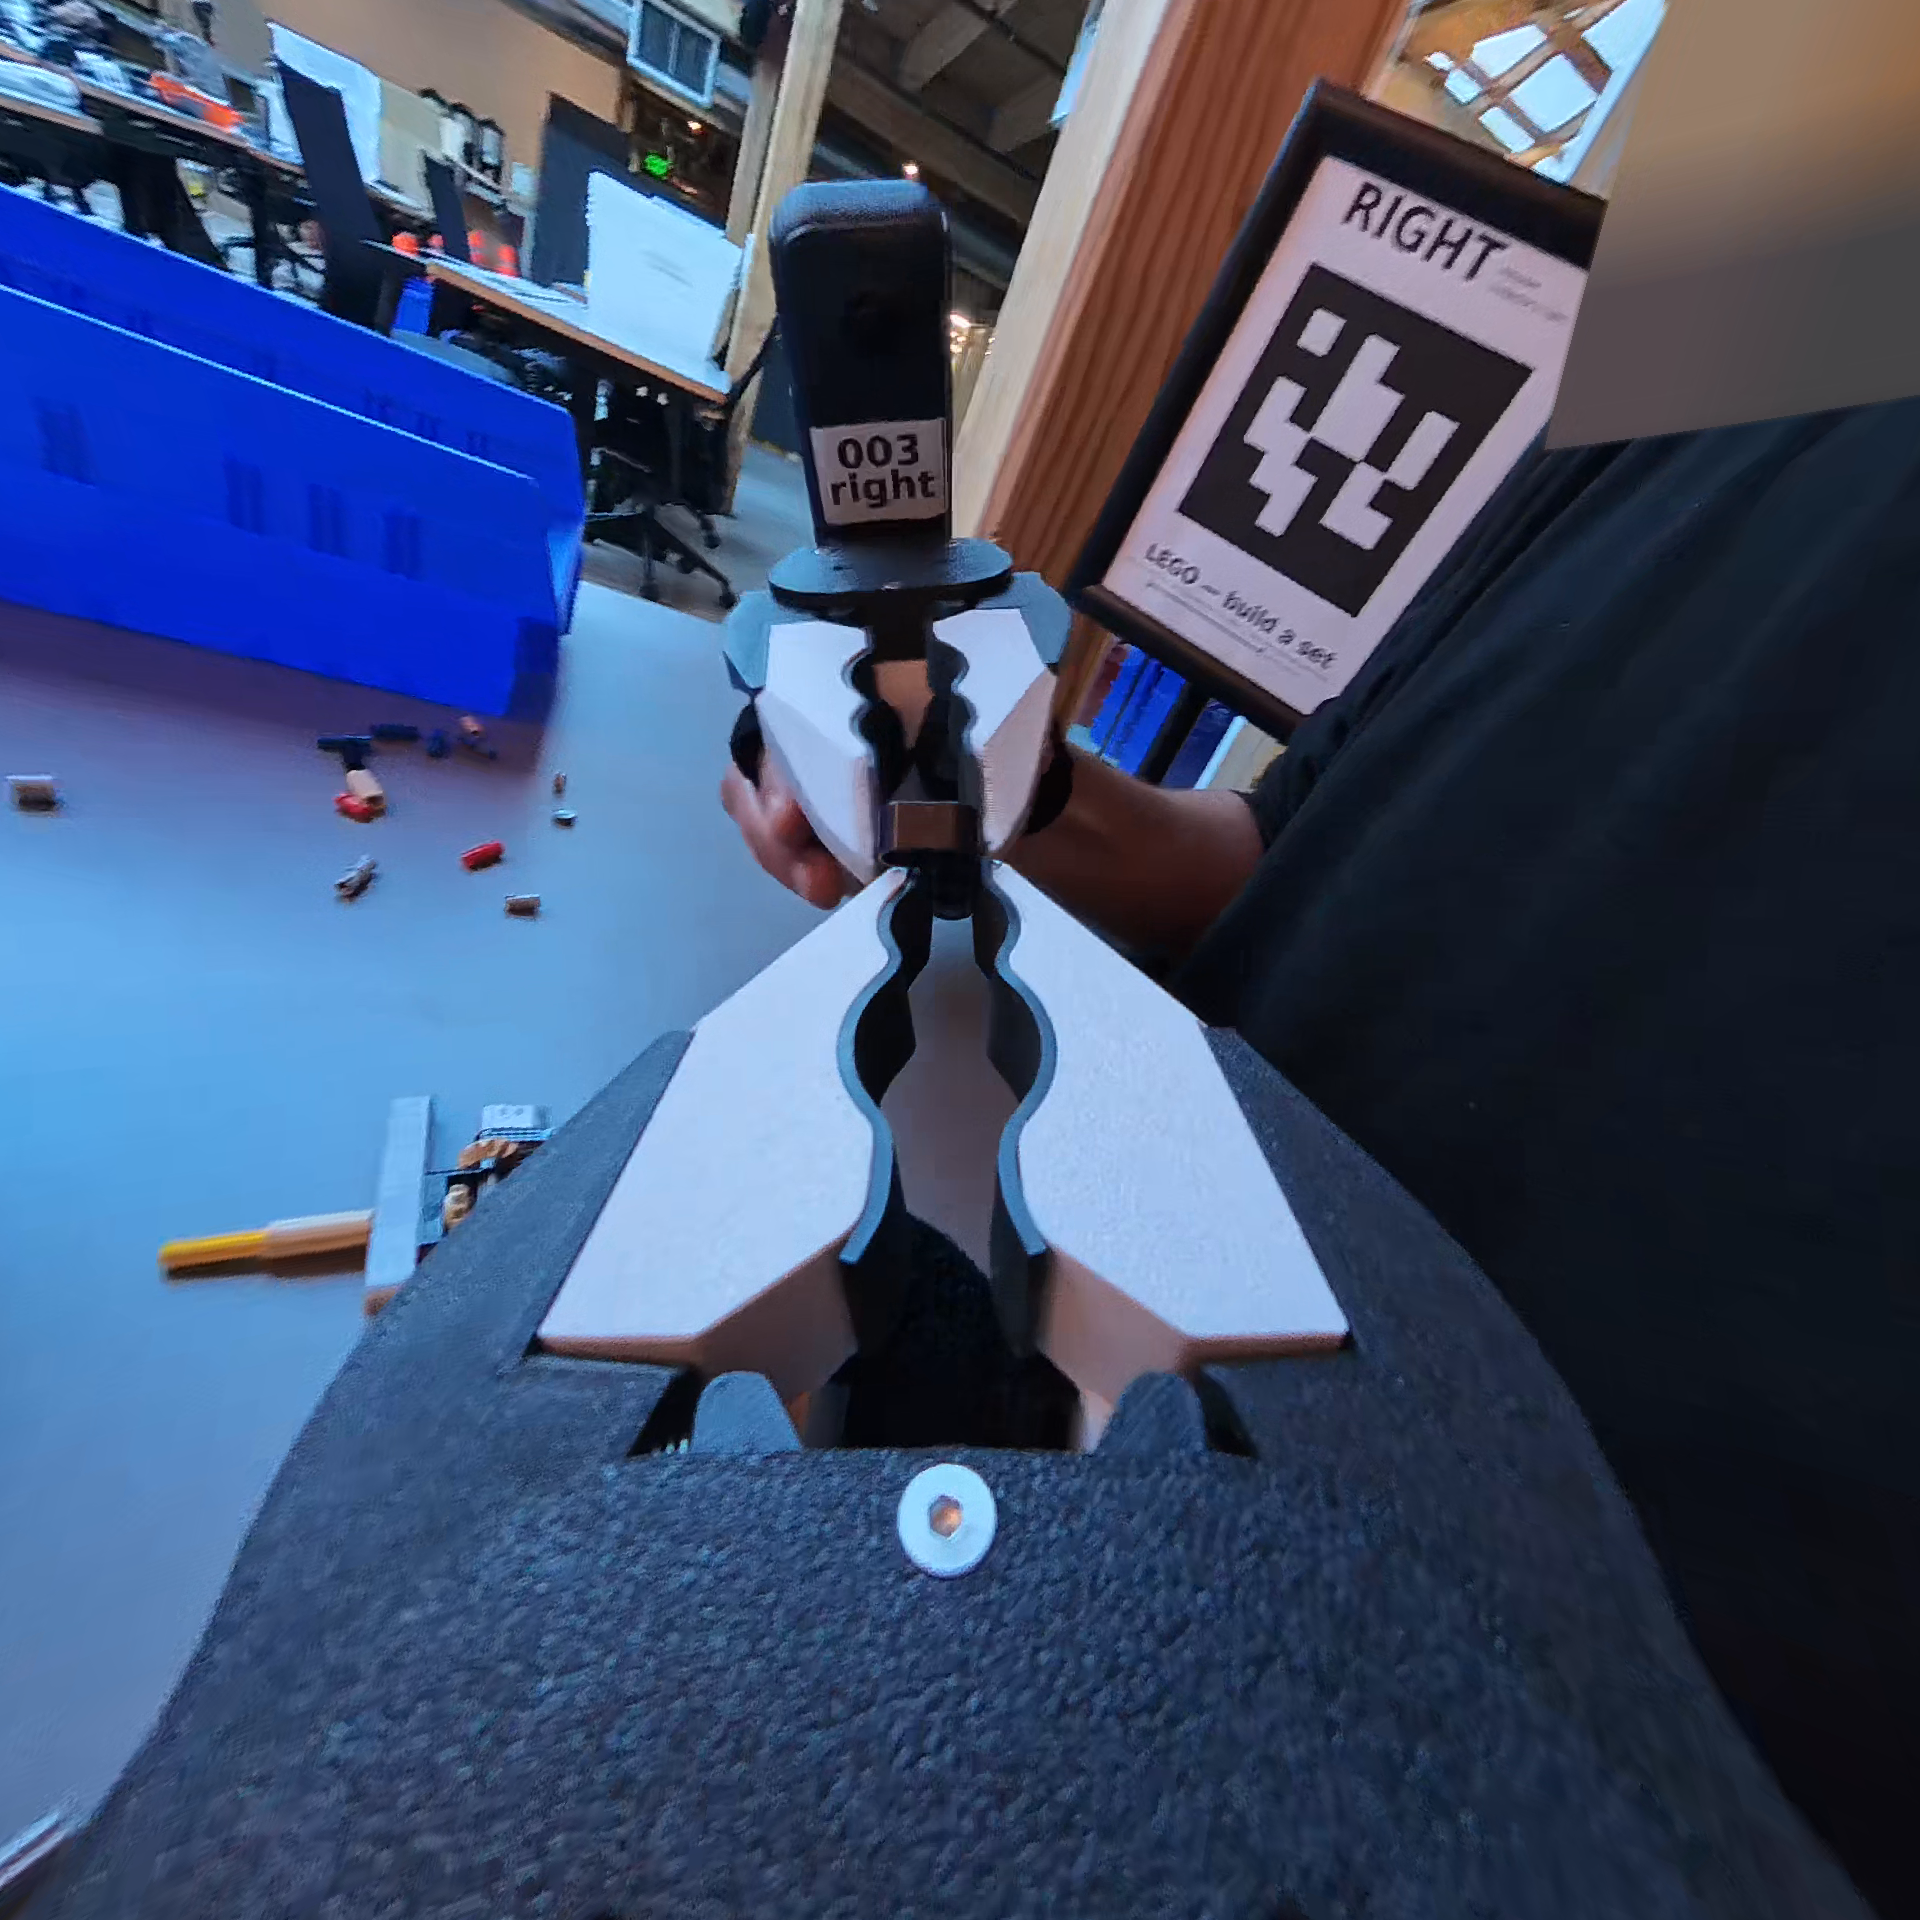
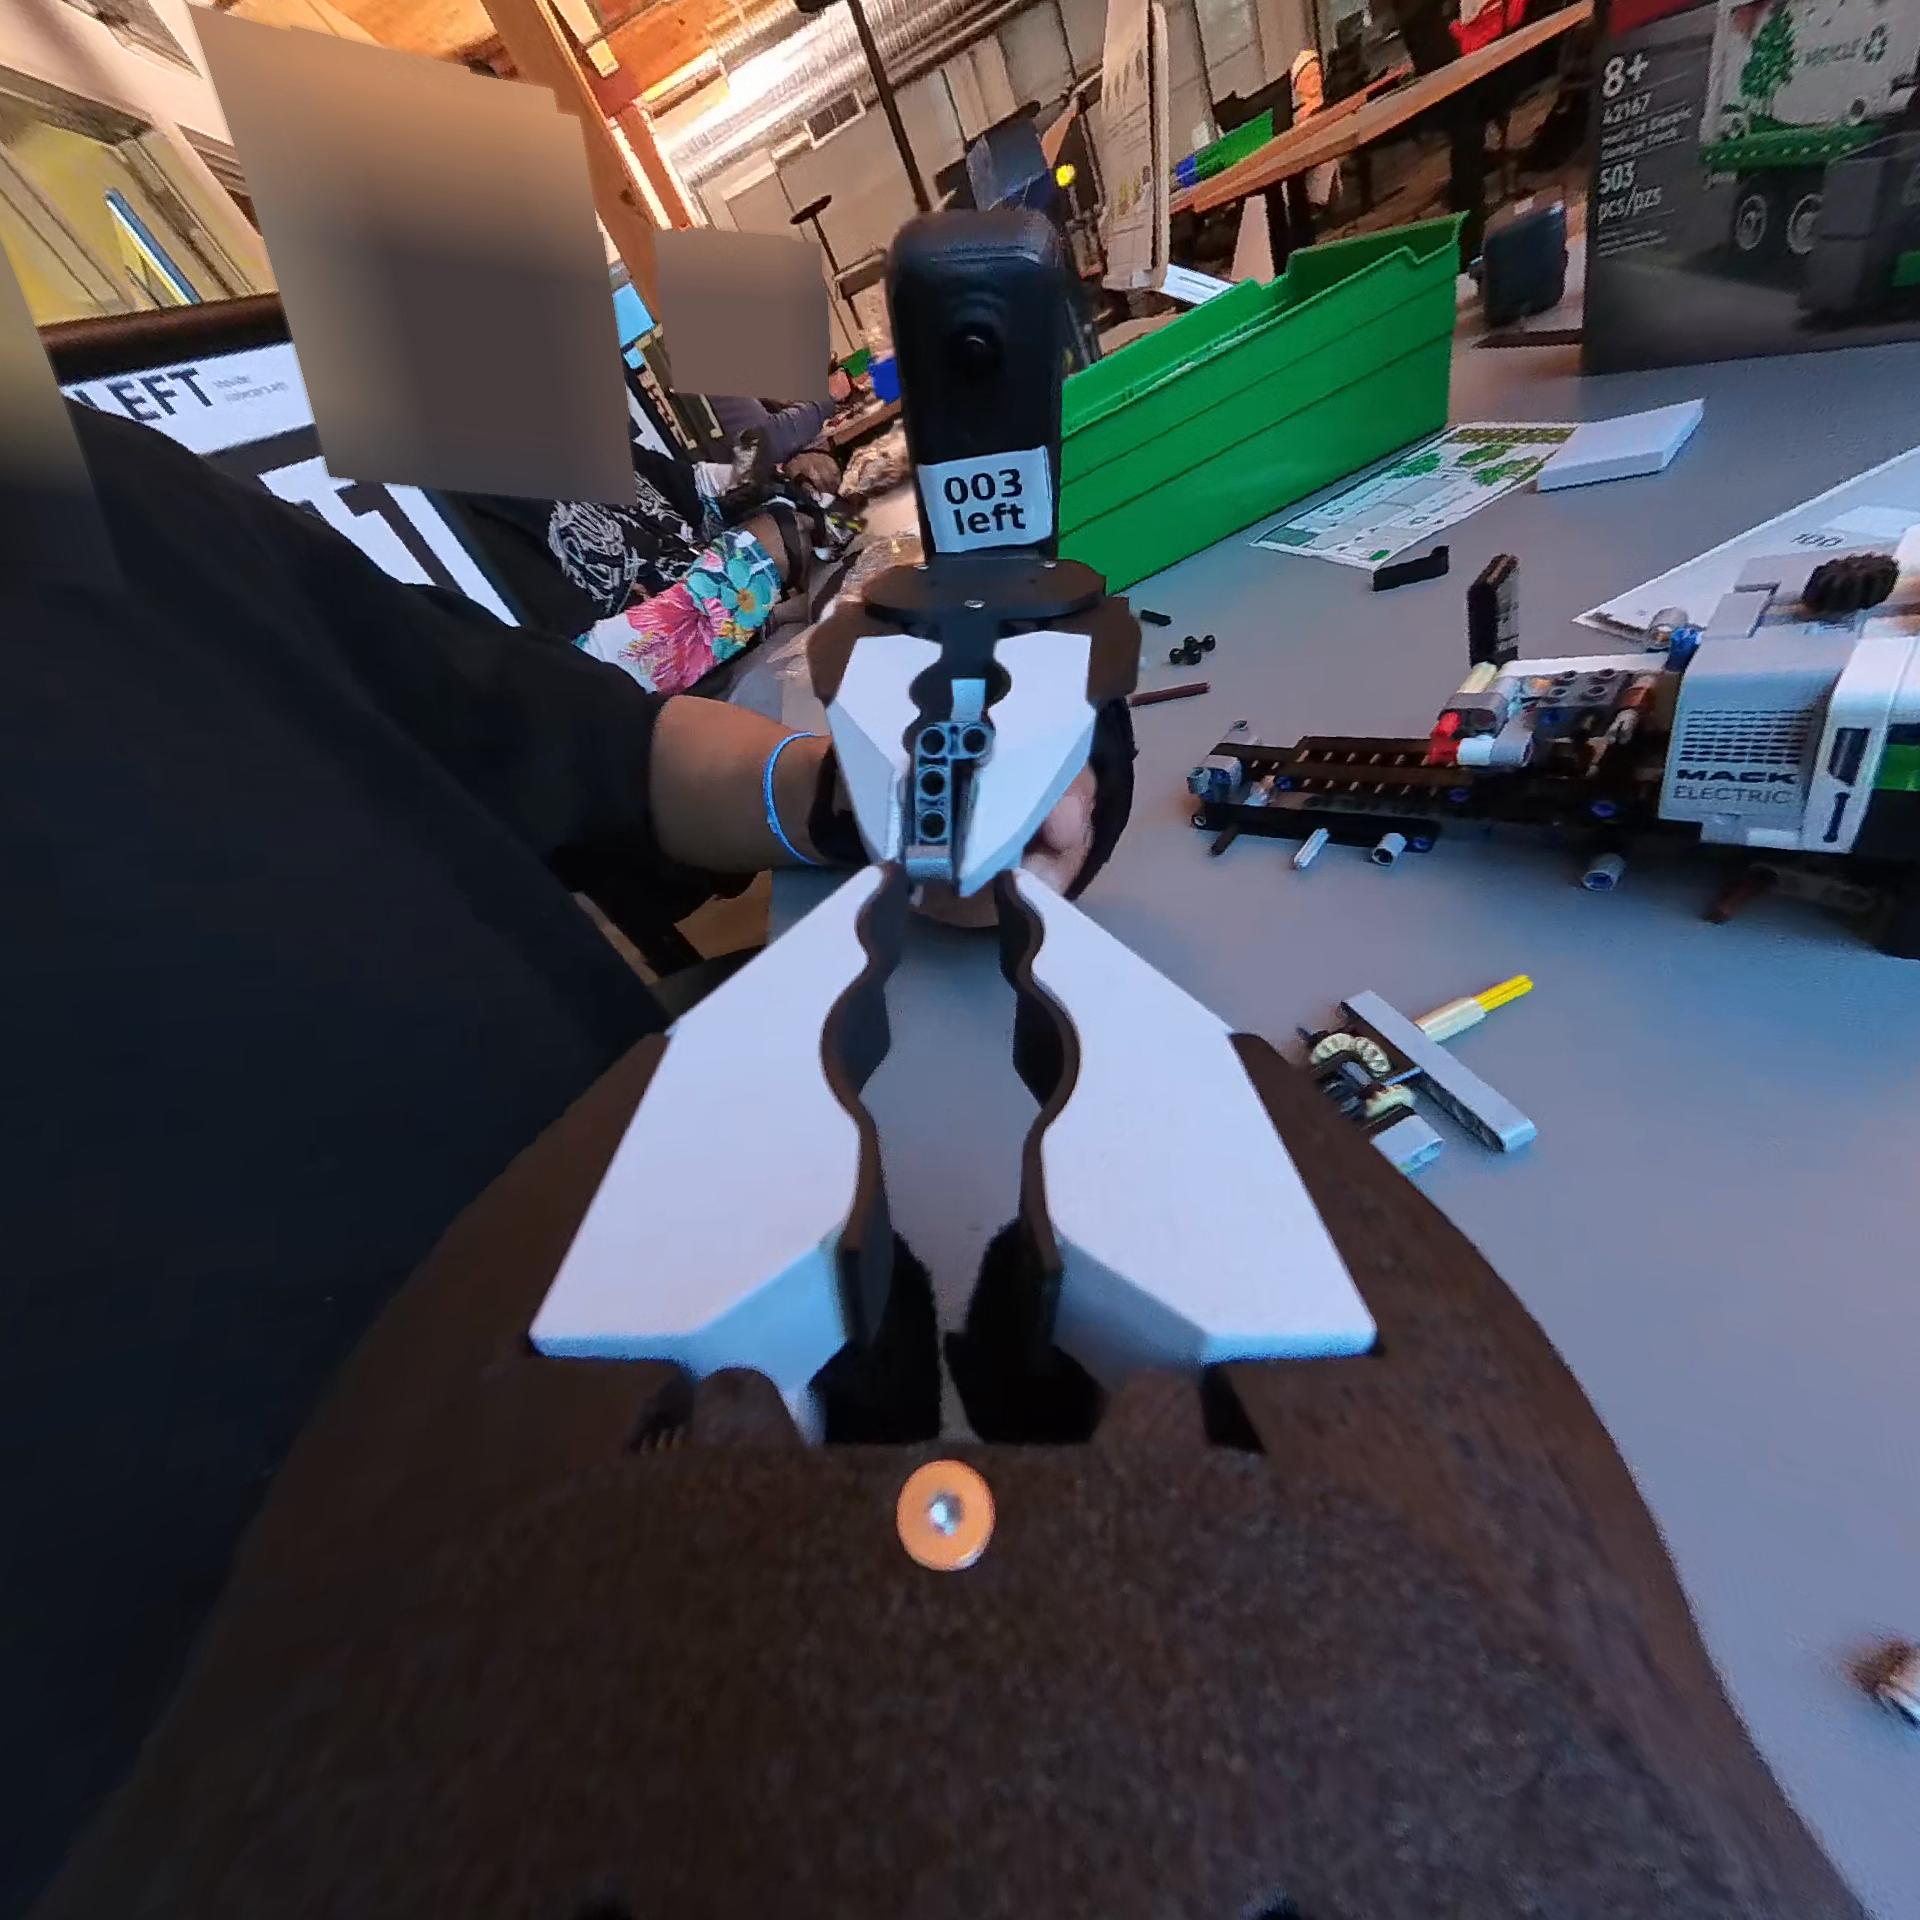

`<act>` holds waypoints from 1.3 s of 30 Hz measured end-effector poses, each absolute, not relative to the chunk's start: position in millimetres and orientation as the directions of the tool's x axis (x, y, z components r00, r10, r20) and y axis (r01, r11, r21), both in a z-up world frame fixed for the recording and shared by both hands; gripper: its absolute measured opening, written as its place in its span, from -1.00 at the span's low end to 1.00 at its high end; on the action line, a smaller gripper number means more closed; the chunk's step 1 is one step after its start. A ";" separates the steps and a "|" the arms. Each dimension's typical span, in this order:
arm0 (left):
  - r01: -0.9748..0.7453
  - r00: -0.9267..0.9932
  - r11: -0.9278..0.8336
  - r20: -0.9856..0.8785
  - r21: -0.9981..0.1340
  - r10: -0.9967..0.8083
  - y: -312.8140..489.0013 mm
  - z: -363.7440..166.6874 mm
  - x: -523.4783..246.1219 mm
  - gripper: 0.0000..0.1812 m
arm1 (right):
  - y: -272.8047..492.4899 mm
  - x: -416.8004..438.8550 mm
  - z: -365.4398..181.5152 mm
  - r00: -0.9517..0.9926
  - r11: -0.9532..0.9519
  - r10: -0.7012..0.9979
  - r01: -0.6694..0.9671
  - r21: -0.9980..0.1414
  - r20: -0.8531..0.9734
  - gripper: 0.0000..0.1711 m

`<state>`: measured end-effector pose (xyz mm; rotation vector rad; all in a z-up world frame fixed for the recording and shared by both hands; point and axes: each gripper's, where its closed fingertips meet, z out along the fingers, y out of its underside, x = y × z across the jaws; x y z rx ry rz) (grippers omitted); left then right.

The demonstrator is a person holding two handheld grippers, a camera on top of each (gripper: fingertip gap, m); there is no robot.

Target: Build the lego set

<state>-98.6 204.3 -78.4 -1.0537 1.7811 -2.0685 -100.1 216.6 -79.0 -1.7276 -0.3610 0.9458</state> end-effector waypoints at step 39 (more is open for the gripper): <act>-0.200 -0.583 -0.010 0.127 -0.980 -0.803 224.4 -99.5 -84.5 -0.74 | 168.0 -41.4 -180.5 0.990 -0.733 0.126 0.049 -0.678 -0.064 -0.92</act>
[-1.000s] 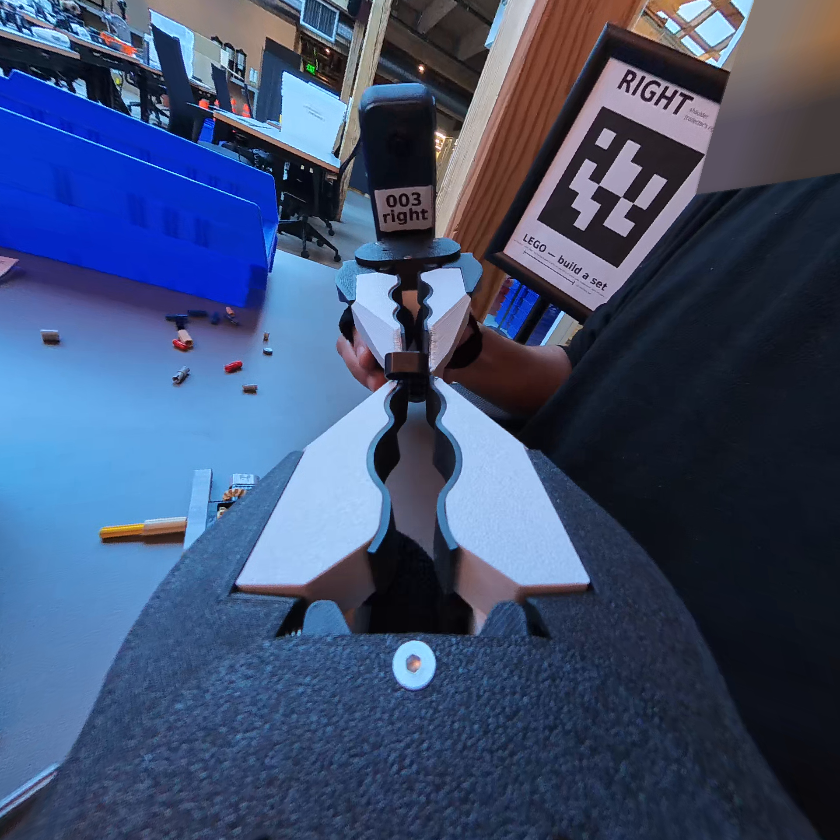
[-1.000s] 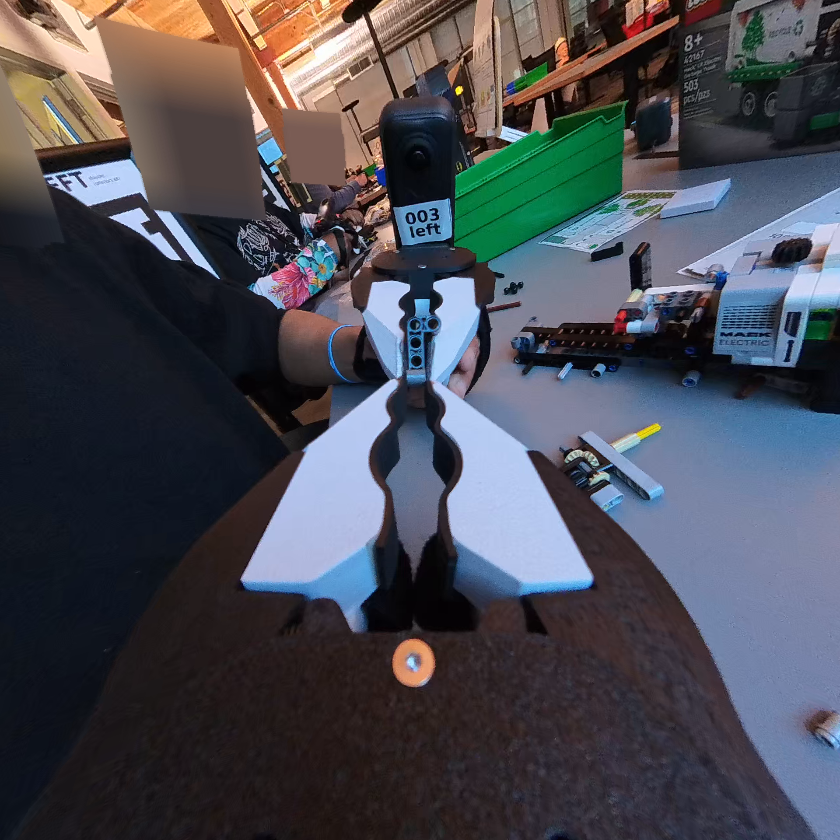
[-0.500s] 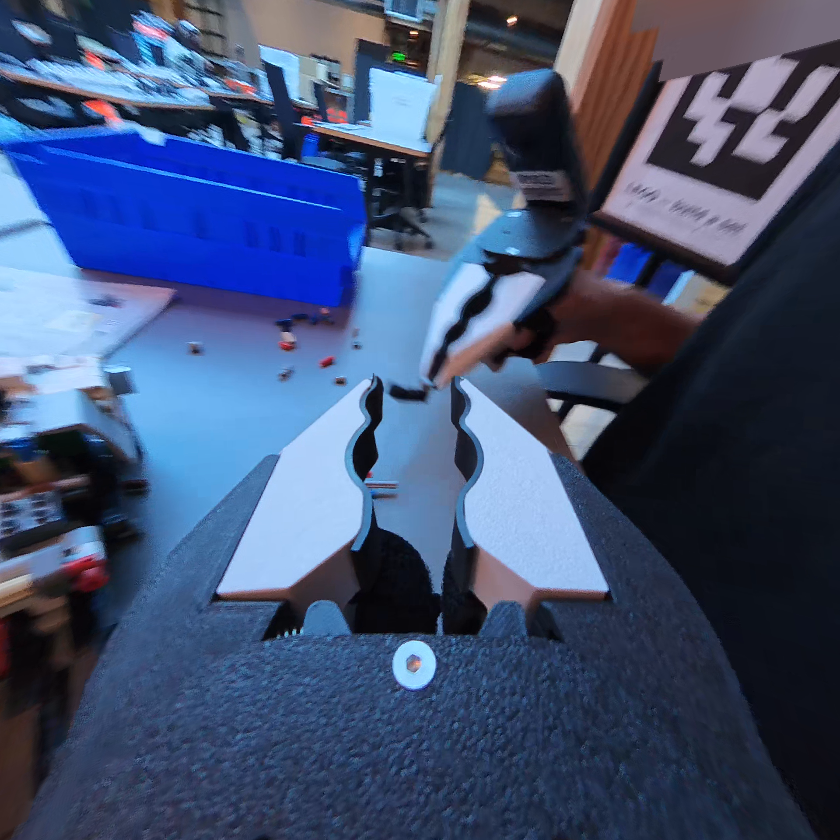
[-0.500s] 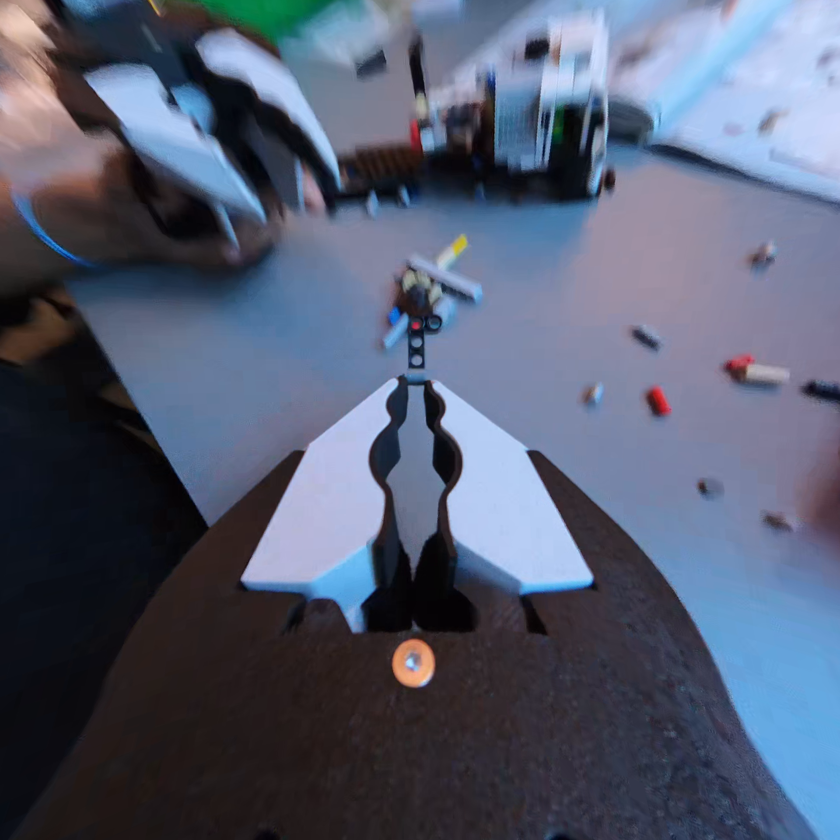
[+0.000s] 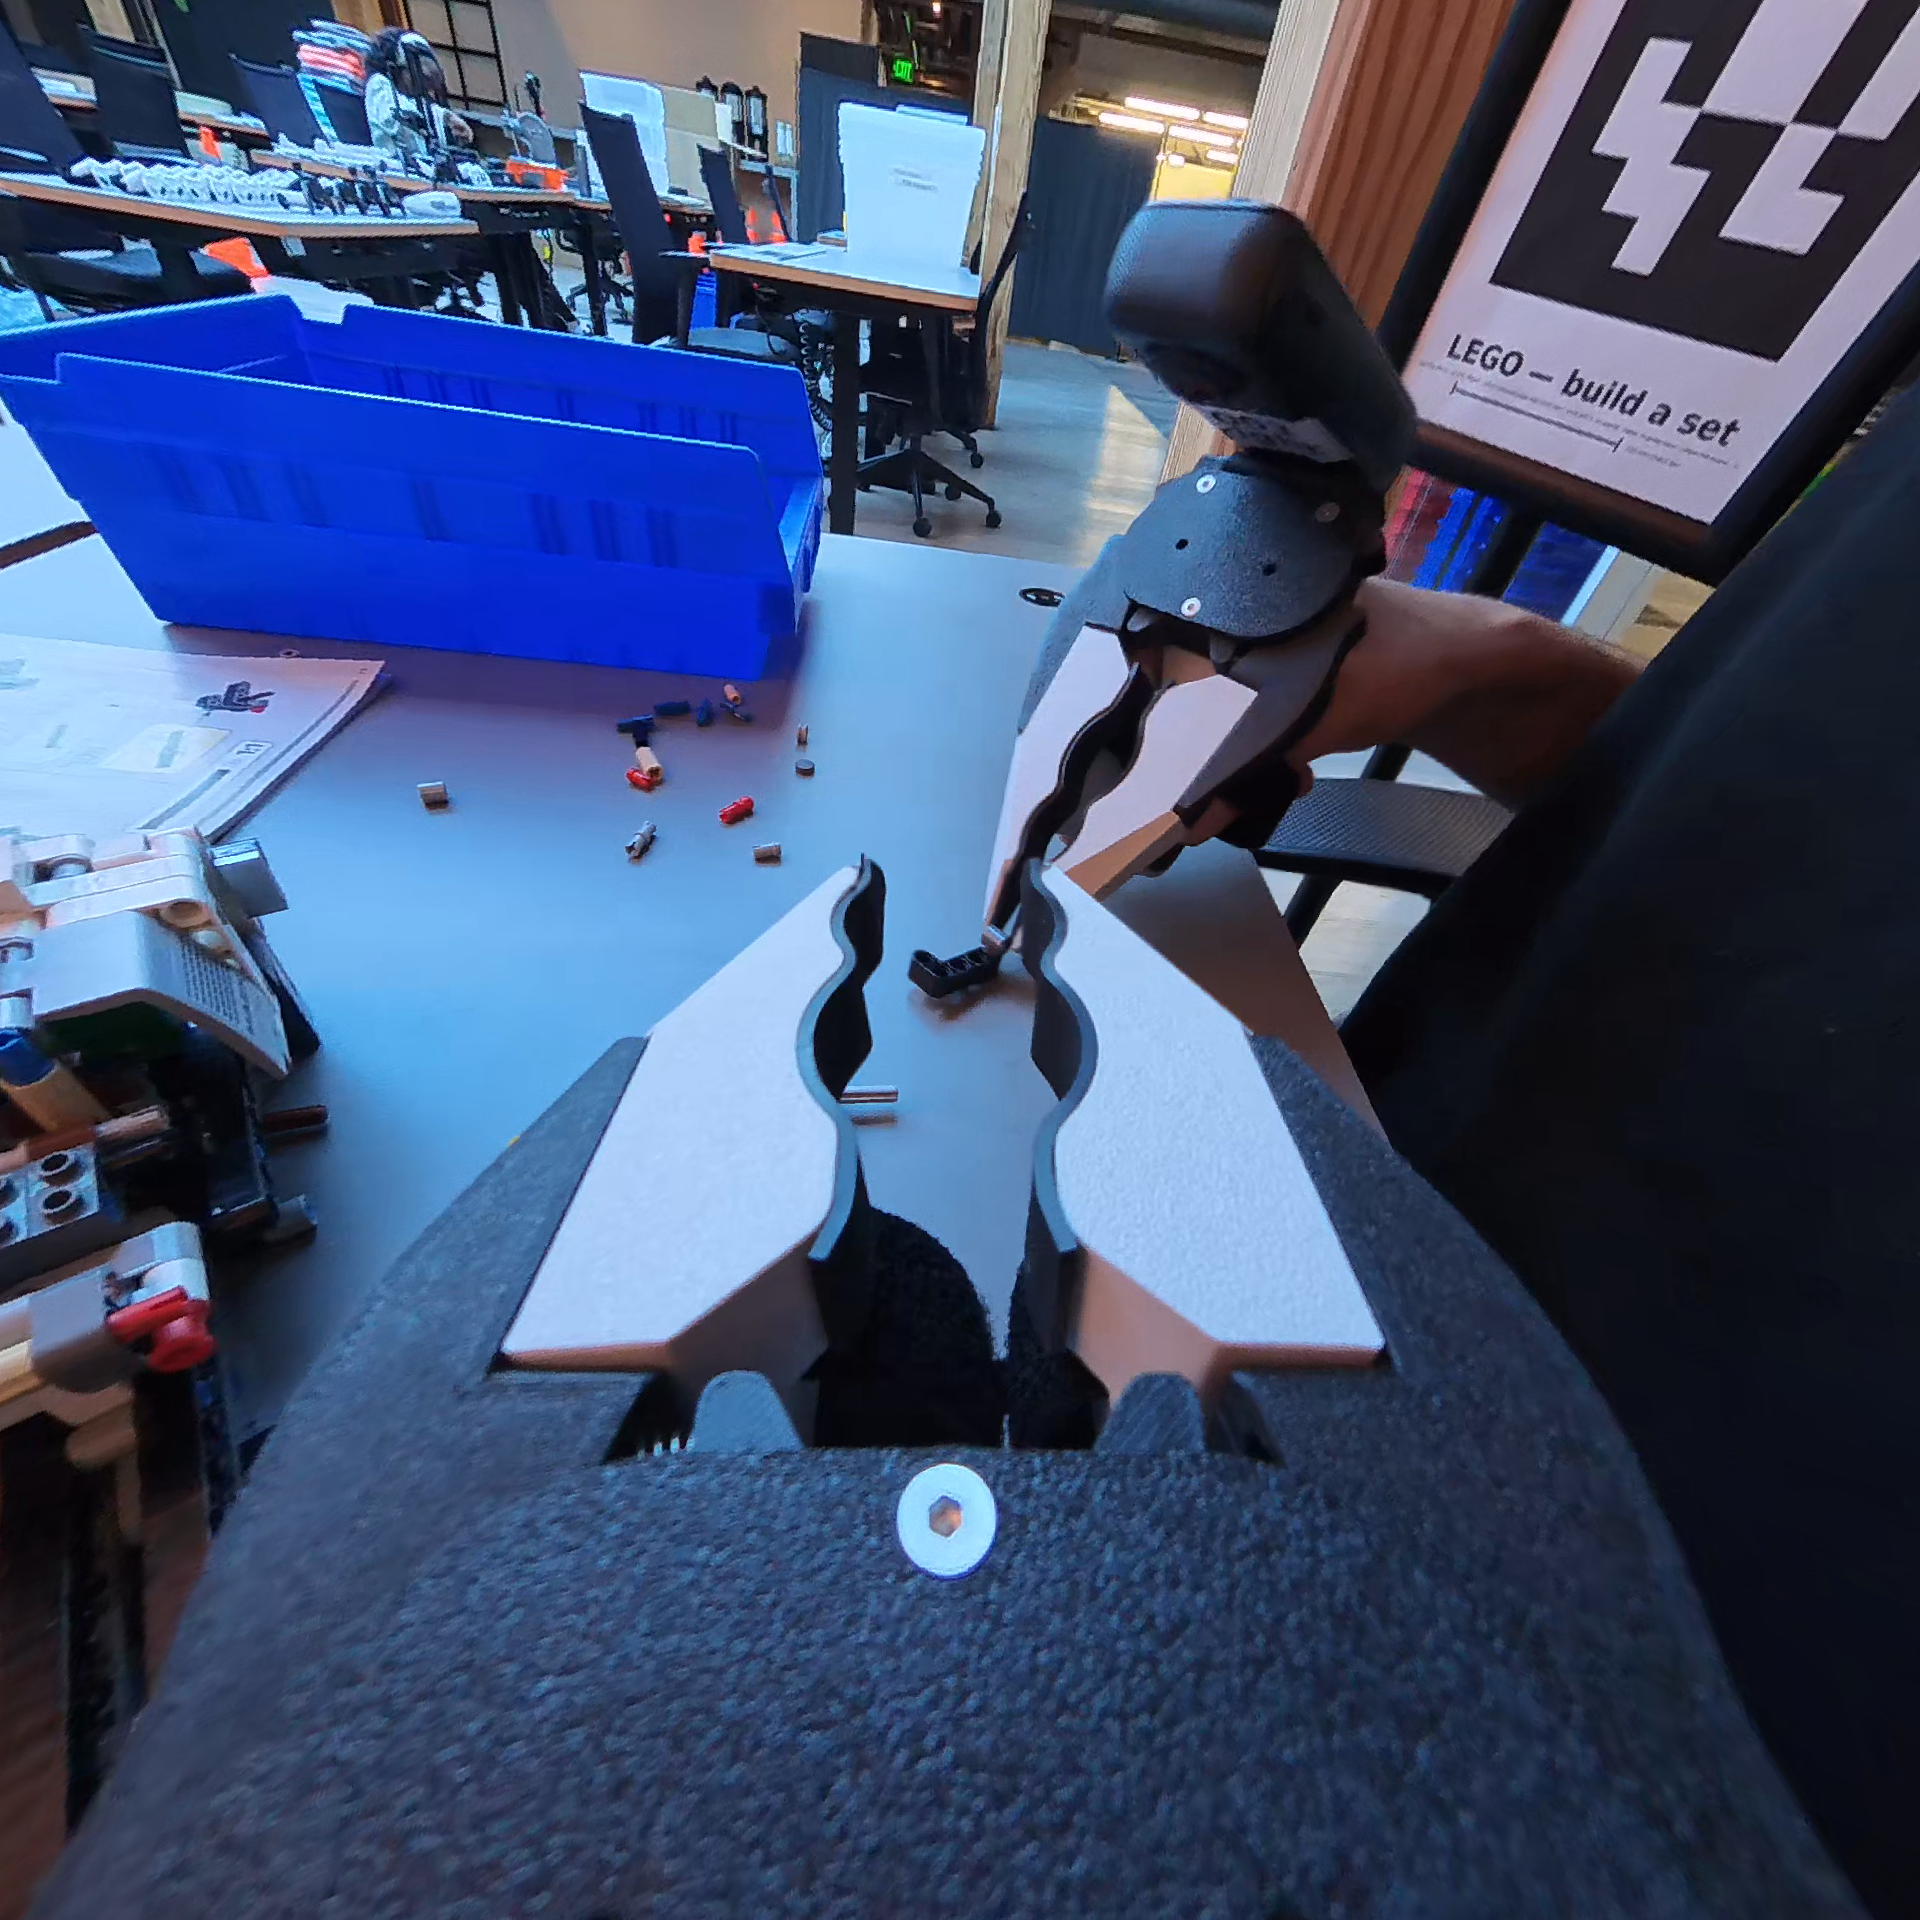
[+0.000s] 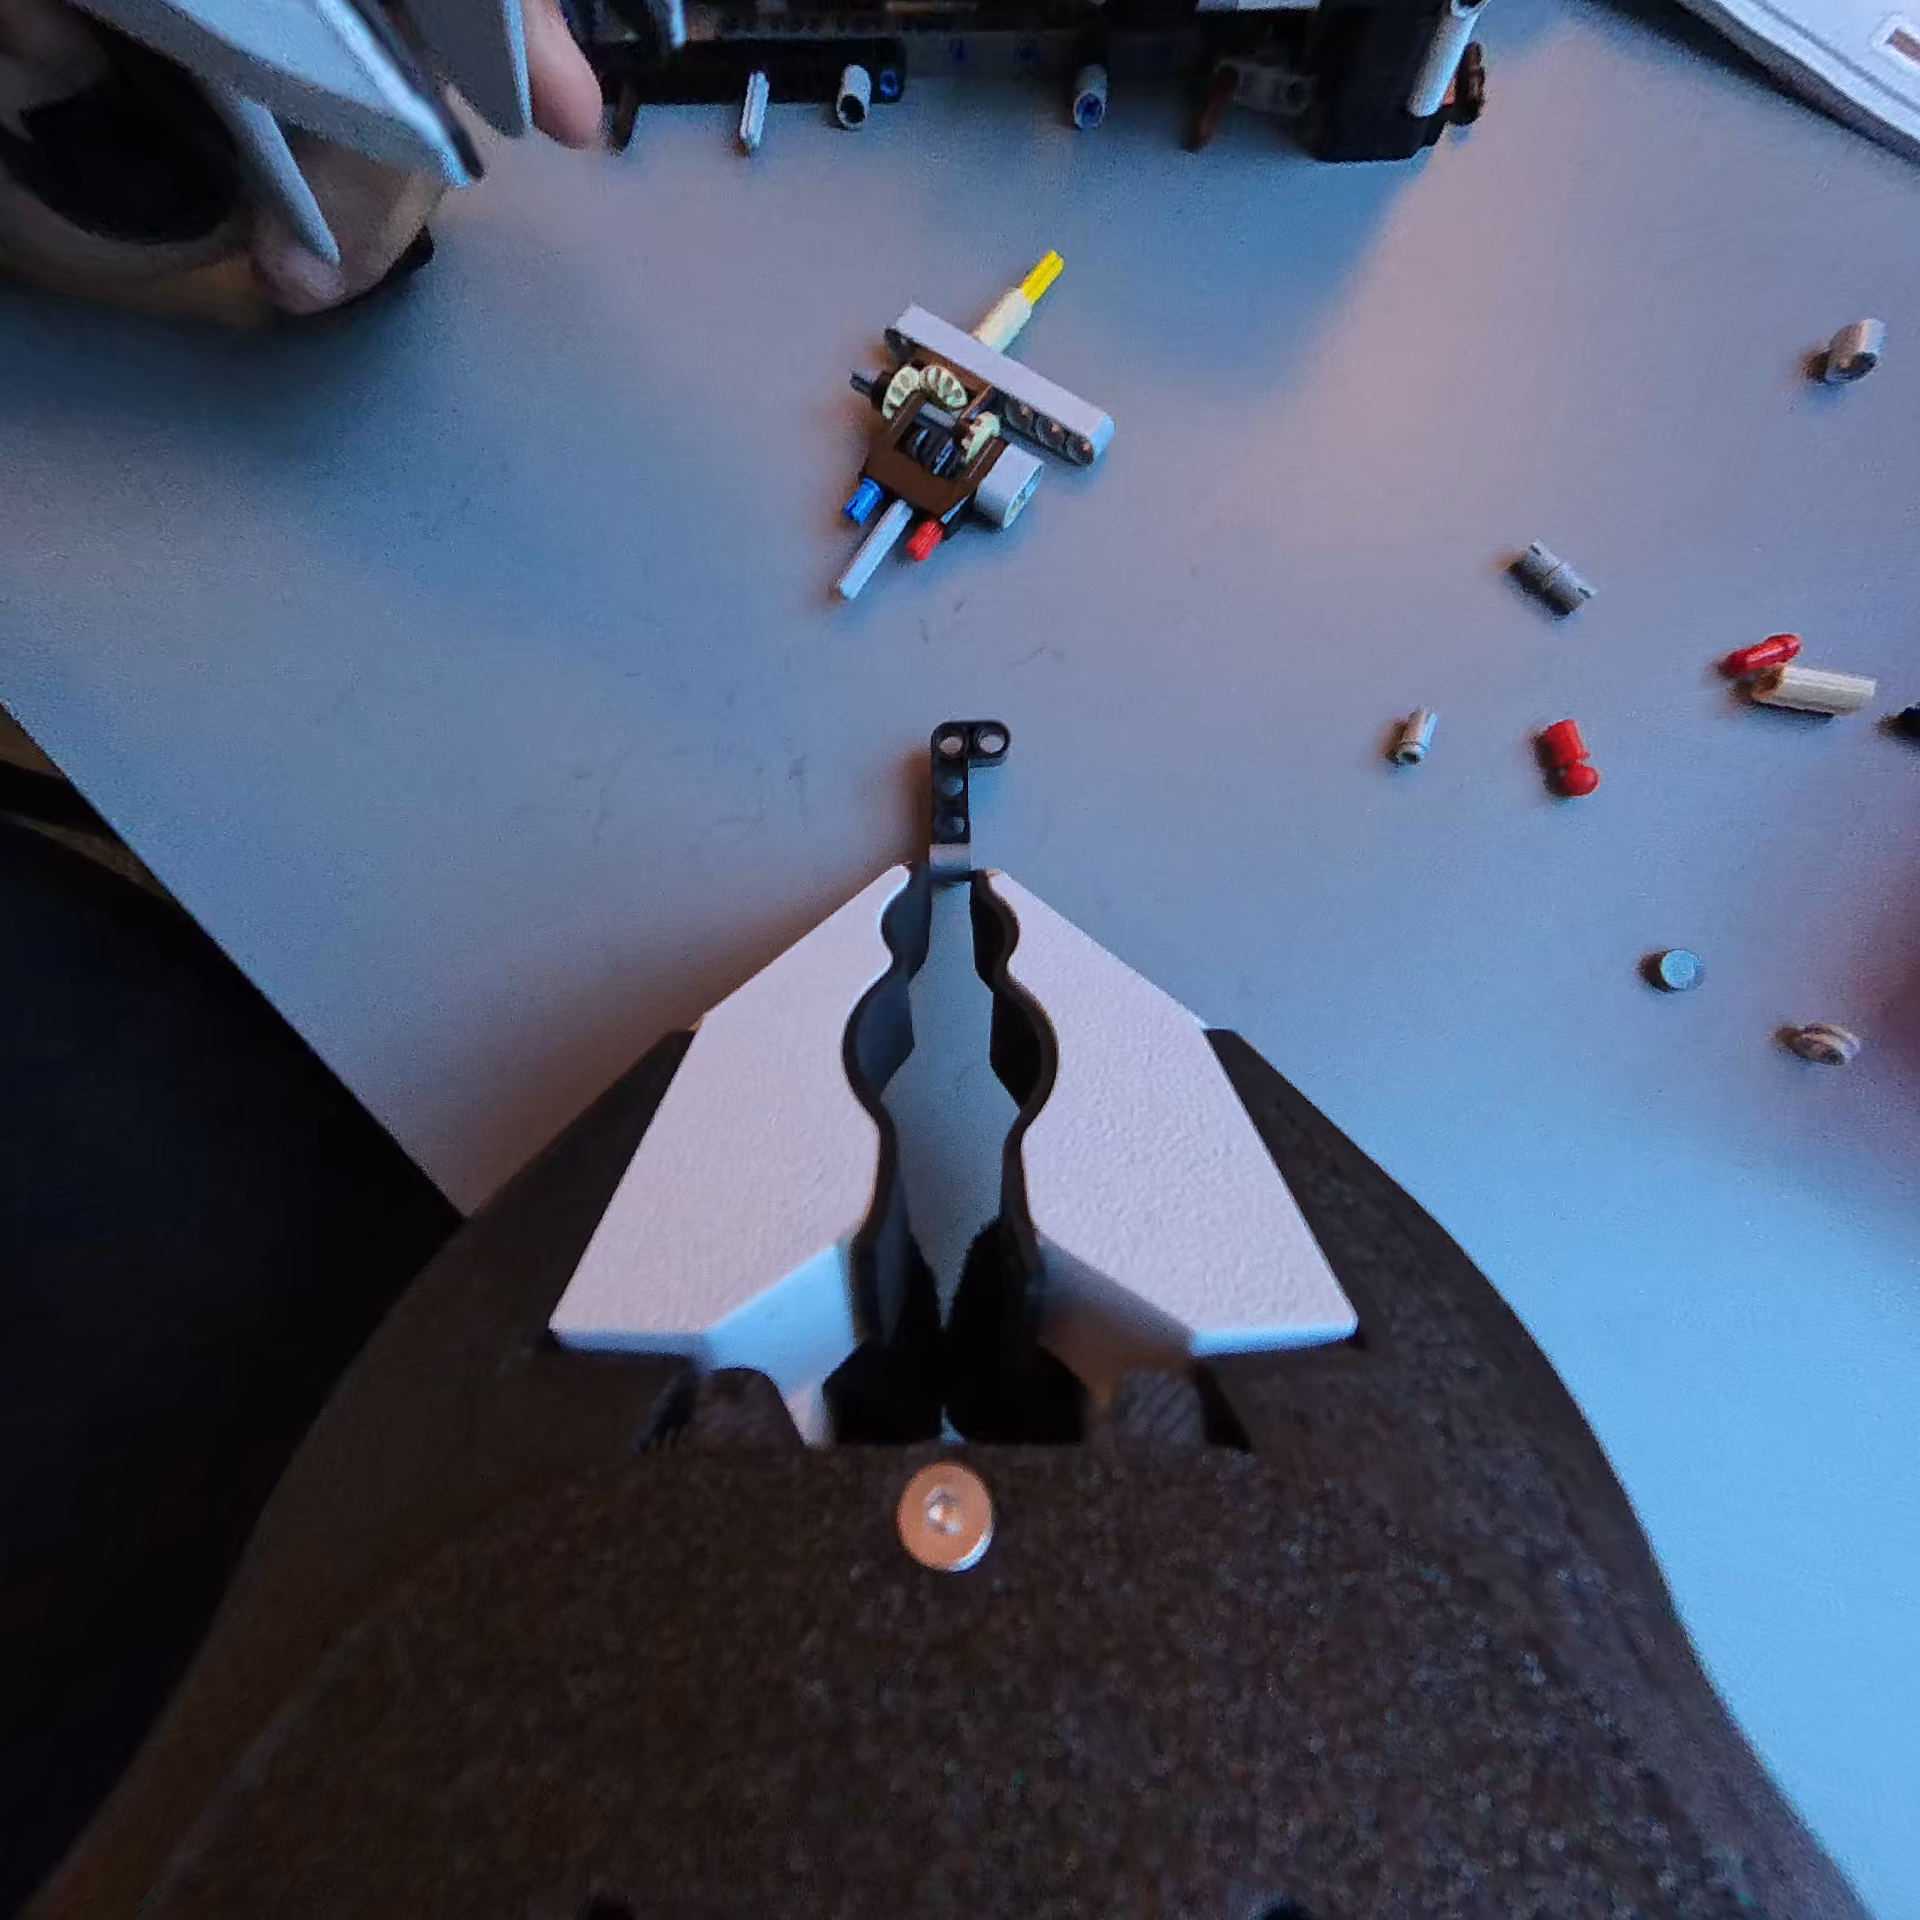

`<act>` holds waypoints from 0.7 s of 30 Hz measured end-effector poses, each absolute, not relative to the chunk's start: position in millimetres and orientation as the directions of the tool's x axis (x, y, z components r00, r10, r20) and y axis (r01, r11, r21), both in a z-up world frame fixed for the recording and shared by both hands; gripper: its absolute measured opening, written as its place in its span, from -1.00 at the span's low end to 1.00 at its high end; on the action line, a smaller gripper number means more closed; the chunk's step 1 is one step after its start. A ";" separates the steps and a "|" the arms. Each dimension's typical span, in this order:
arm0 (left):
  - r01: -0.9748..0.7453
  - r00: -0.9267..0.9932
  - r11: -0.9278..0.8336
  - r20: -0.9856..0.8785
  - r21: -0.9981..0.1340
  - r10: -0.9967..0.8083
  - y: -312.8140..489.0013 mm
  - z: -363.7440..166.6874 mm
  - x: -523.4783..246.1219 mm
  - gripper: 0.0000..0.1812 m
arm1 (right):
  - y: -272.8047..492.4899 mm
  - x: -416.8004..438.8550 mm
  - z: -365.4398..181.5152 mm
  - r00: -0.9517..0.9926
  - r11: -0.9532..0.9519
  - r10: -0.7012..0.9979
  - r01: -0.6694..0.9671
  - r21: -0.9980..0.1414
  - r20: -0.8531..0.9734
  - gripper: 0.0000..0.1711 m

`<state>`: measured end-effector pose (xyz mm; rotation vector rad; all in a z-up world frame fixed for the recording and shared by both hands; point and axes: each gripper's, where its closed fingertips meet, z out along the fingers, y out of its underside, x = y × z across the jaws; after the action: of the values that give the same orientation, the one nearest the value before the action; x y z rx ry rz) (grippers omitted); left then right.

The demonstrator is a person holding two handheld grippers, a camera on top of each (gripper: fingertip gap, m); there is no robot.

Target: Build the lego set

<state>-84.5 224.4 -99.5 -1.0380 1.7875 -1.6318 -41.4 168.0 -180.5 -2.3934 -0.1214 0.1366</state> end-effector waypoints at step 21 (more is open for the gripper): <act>-0.163 -0.652 -0.043 0.140 -0.986 -0.745 214.3 -88.4 -94.3 -0.78 | 205.5 61.9 -170.2 0.993 -0.566 0.099 0.105 -0.818 0.060 -0.80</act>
<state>-94.3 214.3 -88.4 -0.9578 1.7951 -1.7403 61.9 205.5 -170.2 -2.1759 -0.1416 -0.0088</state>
